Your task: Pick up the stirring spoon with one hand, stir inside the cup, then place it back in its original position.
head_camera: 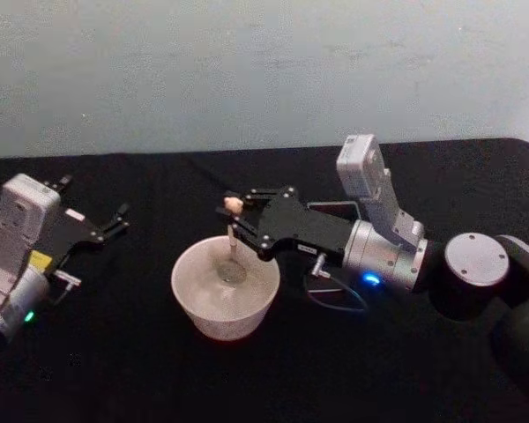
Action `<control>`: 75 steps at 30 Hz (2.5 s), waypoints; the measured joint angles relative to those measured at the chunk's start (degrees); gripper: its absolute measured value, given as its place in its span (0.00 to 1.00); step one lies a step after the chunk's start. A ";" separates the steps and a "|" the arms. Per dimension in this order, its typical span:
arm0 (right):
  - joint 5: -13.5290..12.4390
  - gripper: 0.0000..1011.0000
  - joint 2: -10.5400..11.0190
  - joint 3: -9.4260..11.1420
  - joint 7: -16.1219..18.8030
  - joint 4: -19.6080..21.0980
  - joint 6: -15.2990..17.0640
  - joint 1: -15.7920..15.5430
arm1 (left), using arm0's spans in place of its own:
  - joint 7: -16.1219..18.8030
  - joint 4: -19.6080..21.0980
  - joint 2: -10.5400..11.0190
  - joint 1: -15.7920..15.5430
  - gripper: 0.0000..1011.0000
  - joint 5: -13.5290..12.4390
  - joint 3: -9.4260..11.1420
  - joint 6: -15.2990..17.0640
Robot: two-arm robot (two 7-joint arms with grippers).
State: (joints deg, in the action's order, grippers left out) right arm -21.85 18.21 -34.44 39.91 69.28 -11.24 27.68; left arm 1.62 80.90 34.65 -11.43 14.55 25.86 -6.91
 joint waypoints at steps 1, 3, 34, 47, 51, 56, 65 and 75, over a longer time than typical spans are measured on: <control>0.00 0.21 0.08 0.05 -0.03 0.09 0.03 -0.06 | 0.00 0.00 0.00 0.00 0.99 0.00 0.00 0.00; 0.01 0.21 0.34 0.25 -0.04 0.40 0.08 -0.28 | 0.00 0.00 0.00 0.00 0.99 0.00 0.00 0.00; -2.07 0.21 1.93 -2.65 3.75 4.95 1.45 -2.63 | 0.00 0.00 0.00 0.00 0.99 0.00 0.00 0.00; -0.23 0.21 -2.14 -2.90 1.48 -1.76 -0.24 0.93 | 0.00 0.00 0.00 0.00 0.99 0.00 0.00 0.00; 0.09 0.21 -2.28 -2.20 0.70 -2.72 -0.43 1.33 | 0.00 0.00 0.00 0.00 0.99 0.00 0.00 0.00; 0.28 0.21 -1.85 -1.07 -0.06 -2.89 -0.28 1.32 | 0.00 0.00 0.00 0.00 0.99 0.00 0.00 0.00; 0.32 0.21 -1.26 0.05 -0.56 -2.22 0.23 0.68 | 0.00 0.00 0.00 0.00 0.99 0.00 0.00 0.00; 0.39 0.21 -1.35 0.44 -0.53 -1.87 0.26 0.41 | 0.00 0.00 0.00 0.00 0.99 0.00 0.00 0.00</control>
State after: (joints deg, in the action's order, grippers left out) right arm -21.46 16.86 -34.01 39.38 67.41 -10.98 28.09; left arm 1.62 80.90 34.64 -11.43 14.55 25.86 -6.91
